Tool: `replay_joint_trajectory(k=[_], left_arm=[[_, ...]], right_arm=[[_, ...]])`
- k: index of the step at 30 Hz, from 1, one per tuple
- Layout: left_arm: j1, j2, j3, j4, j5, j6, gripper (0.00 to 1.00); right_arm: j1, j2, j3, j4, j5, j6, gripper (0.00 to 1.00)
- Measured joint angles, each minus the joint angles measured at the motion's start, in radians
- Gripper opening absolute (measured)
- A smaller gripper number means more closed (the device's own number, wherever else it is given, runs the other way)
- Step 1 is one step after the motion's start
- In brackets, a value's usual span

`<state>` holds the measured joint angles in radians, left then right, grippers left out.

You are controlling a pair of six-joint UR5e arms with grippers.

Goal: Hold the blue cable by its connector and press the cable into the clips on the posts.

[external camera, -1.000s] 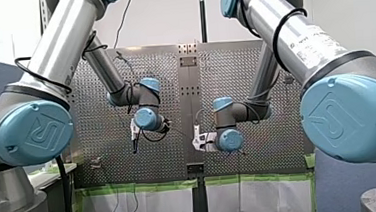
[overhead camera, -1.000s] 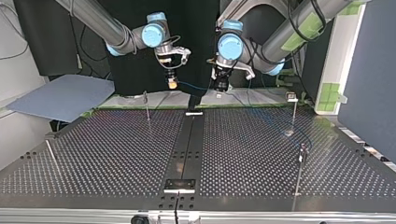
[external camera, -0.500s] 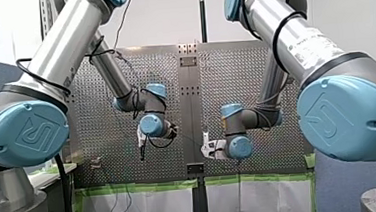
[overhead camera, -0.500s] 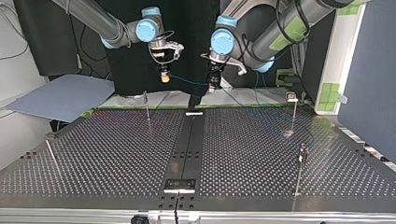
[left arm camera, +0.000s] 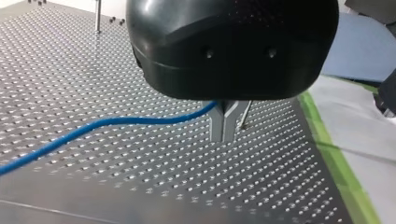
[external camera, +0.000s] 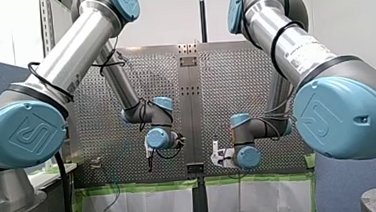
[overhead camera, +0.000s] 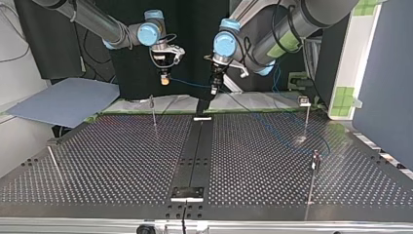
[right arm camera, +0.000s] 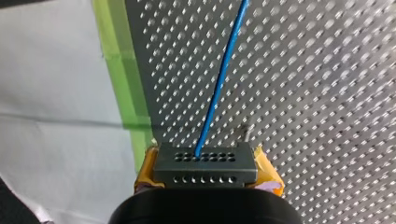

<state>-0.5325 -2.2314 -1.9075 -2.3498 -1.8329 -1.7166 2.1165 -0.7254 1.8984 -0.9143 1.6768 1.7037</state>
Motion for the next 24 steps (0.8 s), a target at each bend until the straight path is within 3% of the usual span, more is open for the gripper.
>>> replay_joint_trajectory(k=[8,13,24], left_arm=[[-0.023,-0.077,0.038,0.008,-0.01,-0.004,0.0],[-0.044,-0.12,0.08,0.003,-0.014,-0.004,0.0],[-0.09,-0.213,0.172,0.005,-0.045,-0.005,0.0]], right_arm=[[-0.036,0.065,0.001,-0.048,-0.001,0.008,0.0],[-0.067,0.075,0.008,-0.066,-0.004,0.006,0.0],[-0.167,0.077,0.035,-0.162,-0.083,0.014,0.0]])
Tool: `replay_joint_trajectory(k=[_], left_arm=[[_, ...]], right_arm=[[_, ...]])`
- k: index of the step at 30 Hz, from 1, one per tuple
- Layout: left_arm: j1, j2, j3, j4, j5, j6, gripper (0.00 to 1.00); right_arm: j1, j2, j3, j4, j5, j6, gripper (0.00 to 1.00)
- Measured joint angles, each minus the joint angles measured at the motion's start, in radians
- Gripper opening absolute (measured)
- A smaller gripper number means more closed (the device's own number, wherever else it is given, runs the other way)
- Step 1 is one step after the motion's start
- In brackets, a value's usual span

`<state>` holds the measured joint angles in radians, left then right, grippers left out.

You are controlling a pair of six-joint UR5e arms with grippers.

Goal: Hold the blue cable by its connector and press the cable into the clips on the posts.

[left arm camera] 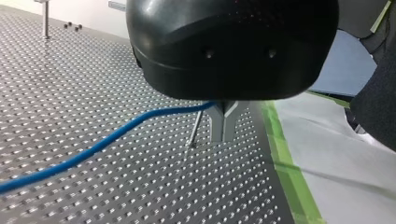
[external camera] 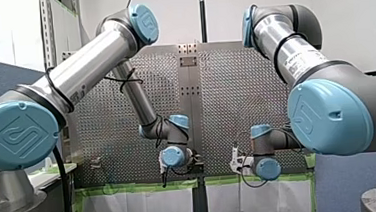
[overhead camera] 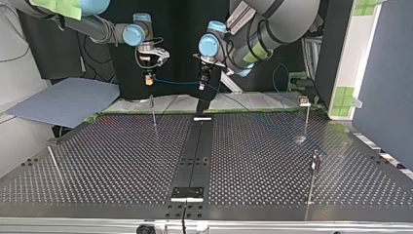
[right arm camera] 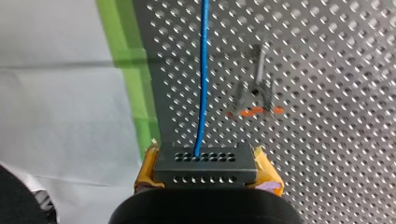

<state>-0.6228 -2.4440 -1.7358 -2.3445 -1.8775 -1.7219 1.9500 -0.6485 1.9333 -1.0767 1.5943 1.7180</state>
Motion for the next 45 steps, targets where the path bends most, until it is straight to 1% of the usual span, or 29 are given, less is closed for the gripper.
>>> replay_joint_trajectory(k=[3,7,8,12,18,22,25,32,36,39,45], left_arm=[[-0.011,-0.027,0.027,-0.003,-0.009,-0.001,0.0],[-0.022,-0.059,0.064,-0.016,-0.018,0.0,0.0],[-0.025,-0.066,0.072,-0.021,-0.02,0.001,0.0],[-0.039,-0.099,0.106,-0.051,-0.023,0.013,0.0],[-0.06,-0.144,0.158,-0.086,-0.034,-0.007,0.0],[-0.076,-0.152,0.191,-0.107,-0.062,-0.018,0.0],[-0.088,-0.153,0.219,-0.119,-0.089,-0.018,0.0],[-0.12,-0.153,0.28,-0.151,-0.15,0.014,0.0],[-0.129,-0.154,0.313,-0.16,-0.183,0.027,0.0],[-0.139,-0.155,0.342,-0.16,-0.212,0.037,0.0],[-0.164,-0.186,0.401,-0.167,-0.271,0.088,0.0]], right_arm=[[-0.027,0.0,0.0,-0.026,-0.016,0.003,0.0],[-0.059,0.0,0.0,-0.051,-0.043,-0.004,0.0],[-0.068,0.0,0.0,-0.052,-0.052,-0.007,0.0],[-0.093,0.001,0.0,-0.051,-0.069,-0.016,0.0],[-0.128,0.001,0.001,-0.05,-0.105,-0.028,0.0],[-0.151,0.002,0.001,-0.062,-0.134,-0.029,0.0],[-0.174,0.003,0.001,-0.076,-0.158,-0.025,0.0],[-0.231,0.003,0.001,-0.08,-0.216,-0.02,0.0],[-0.262,0.003,0.001,-0.082,-0.247,-0.015,0.0],[-0.275,0.003,0.001,-0.084,-0.272,-0.013,0.0],[-0.278,0.003,0.0,-0.085,-0.326,-0.016,0.0]])
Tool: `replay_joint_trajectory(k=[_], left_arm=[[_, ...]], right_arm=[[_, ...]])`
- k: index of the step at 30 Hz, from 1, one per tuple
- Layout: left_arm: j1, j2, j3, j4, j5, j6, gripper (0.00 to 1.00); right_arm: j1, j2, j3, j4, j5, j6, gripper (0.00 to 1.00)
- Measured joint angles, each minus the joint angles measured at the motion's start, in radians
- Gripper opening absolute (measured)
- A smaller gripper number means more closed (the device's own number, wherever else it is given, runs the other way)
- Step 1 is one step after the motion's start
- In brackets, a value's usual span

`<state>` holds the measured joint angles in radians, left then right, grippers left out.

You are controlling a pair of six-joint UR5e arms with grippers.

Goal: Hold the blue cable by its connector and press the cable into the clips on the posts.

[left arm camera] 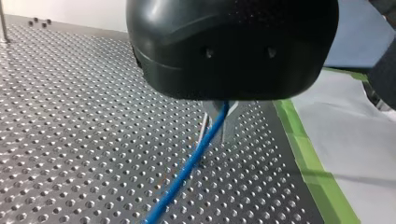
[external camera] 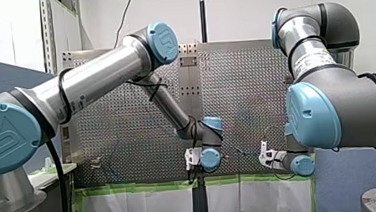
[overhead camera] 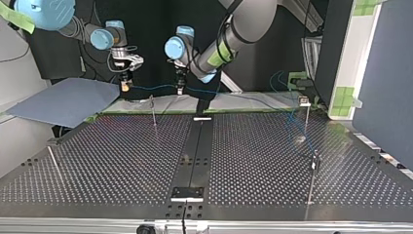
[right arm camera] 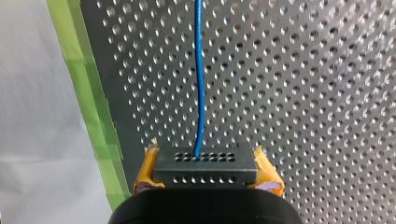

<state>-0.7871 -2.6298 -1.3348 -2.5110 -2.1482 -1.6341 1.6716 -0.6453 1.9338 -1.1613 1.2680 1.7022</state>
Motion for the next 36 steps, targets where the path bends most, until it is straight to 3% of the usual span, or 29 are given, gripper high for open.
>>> replay_joint_trajectory(k=[5,11,18,24,33,36], left_arm=[[-0.014,-0.035,0.048,-0.007,-0.045,0.04,0.0],[-0.024,-0.057,0.082,-0.016,-0.055,0.037,0.0],[-0.041,-0.059,0.111,-0.018,-0.047,0.006,0.0],[-0.056,-0.06,0.126,-0.017,-0.047,-0.007,0.0],[-0.055,-0.071,0.145,0.0,-0.039,-0.015,0.0],[-0.057,-0.086,0.156,0.003,-0.034,-0.028,0.0]], right_arm=[[0.003,0.0,0.0,0.008,-0.045,-0.011,0.0],[0.006,-0.001,0.0,0.021,-0.098,-0.04,0.0],[0.007,-0.001,-0.003,0.034,-0.152,-0.036,0.0],[-0.002,-0.001,-0.007,0.032,-0.151,-0.009,0.0],[-0.025,-0.001,-0.014,0.011,-0.151,0.065,0.0],[-0.031,0.0,-0.019,0.008,-0.151,0.081,0.0]])
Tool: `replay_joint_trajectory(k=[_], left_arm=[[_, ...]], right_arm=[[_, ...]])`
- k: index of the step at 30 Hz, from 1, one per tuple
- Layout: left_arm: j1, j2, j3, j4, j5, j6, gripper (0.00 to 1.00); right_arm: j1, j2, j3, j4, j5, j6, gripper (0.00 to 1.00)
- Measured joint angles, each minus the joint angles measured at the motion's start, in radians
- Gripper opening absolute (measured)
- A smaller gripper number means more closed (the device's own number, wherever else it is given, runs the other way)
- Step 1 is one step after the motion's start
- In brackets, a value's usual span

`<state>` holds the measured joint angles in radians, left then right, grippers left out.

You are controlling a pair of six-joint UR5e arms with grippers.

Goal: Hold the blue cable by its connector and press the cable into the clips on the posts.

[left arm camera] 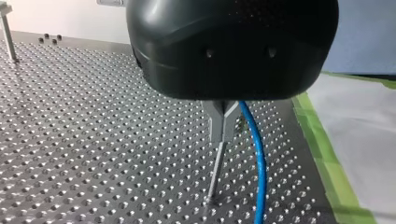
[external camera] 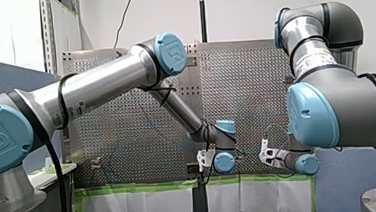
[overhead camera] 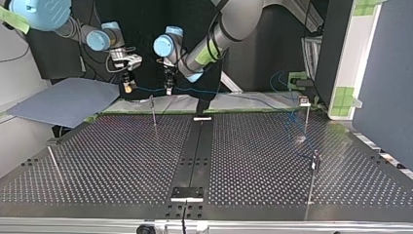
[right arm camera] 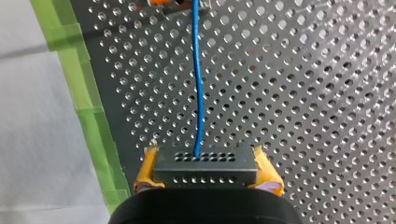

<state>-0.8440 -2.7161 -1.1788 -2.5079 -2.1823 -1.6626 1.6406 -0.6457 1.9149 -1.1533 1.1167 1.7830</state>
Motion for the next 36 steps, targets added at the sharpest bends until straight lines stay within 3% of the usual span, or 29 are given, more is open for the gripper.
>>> replay_joint_trajectory(k=[10,17,25,30,36], left_arm=[[0.012,-0.014,0.054,0.03,0.013,-0.014,0.0],[0.004,-0.062,0.111,-0.008,0.024,-0.021,0.0],[-0.004,-0.106,0.183,-0.035,0.032,-0.048,0.0],[-0.003,-0.108,0.2,-0.026,0.044,-0.061,0.0],[0.001,-0.11,0.206,-0.02,0.053,-0.07,0.0]], right_arm=[[-0.021,0.011,-0.039,-0.014,-0.004,0.034,0.0],[-0.046,0.013,-0.073,0.002,-0.004,0.064,0.0],[-0.058,0.015,-0.08,0.007,-0.002,0.07,0.0],[-0.063,0.03,-0.09,0.013,0.0,0.059,0.0],[-0.066,0.076,-0.133,0.055,0.019,0.015,0.0]])
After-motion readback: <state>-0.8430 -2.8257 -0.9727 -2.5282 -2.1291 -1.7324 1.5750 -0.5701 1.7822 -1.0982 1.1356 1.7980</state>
